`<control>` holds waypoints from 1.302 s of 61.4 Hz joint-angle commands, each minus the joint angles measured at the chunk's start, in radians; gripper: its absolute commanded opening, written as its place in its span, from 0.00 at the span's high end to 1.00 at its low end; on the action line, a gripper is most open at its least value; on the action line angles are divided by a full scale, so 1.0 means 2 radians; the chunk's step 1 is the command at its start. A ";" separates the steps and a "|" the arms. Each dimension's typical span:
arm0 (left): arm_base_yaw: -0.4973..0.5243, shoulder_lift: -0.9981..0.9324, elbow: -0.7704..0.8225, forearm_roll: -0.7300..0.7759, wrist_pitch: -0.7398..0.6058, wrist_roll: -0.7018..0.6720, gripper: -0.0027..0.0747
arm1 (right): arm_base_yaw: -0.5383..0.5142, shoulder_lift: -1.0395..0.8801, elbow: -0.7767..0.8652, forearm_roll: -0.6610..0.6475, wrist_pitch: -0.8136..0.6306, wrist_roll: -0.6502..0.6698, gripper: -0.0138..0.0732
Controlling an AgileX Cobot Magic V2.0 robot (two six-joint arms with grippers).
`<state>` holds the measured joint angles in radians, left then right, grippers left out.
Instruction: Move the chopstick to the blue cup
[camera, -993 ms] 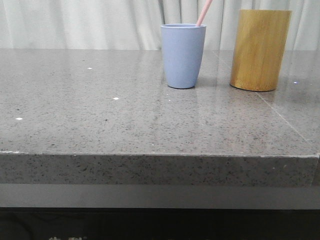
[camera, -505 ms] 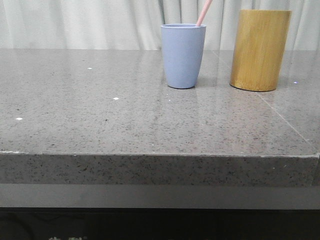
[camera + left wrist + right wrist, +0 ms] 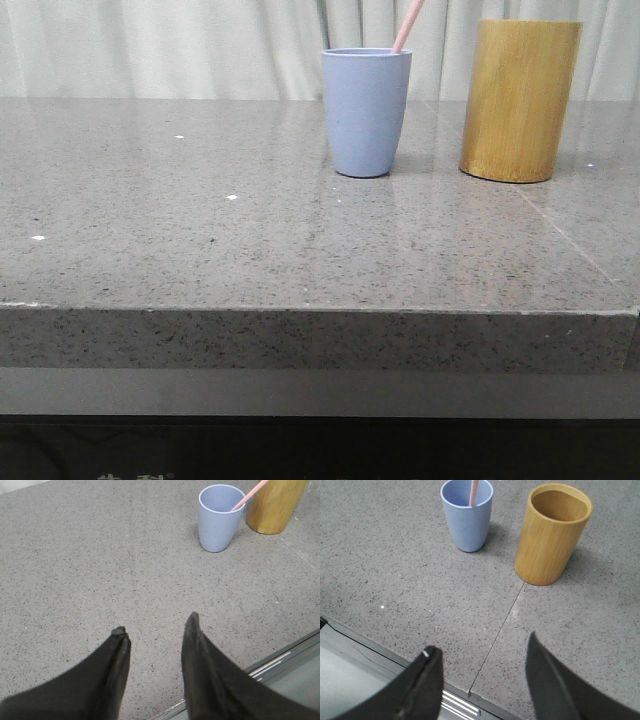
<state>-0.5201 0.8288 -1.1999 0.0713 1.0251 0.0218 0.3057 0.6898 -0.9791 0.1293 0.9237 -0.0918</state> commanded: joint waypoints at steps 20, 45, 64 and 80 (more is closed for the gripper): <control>-0.003 -0.002 -0.011 0.001 -0.036 -0.005 0.99 | -0.002 -0.002 -0.011 -0.007 -0.041 0.001 0.92; -0.003 -0.002 -0.010 0.001 -0.037 -0.005 0.99 | -0.002 -0.002 -0.011 -0.007 -0.037 0.001 0.92; 0.054 -0.078 0.105 0.021 -0.174 -0.005 0.99 | -0.002 -0.002 -0.011 -0.007 -0.037 0.001 0.92; 0.169 -0.229 0.354 -0.020 -0.424 -0.005 0.99 | -0.002 -0.002 -0.011 -0.007 -0.037 0.001 0.92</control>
<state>-0.2353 0.4506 -0.6084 0.0729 0.4168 0.0218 0.3057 0.6879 -0.9794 0.1246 0.9213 -0.0882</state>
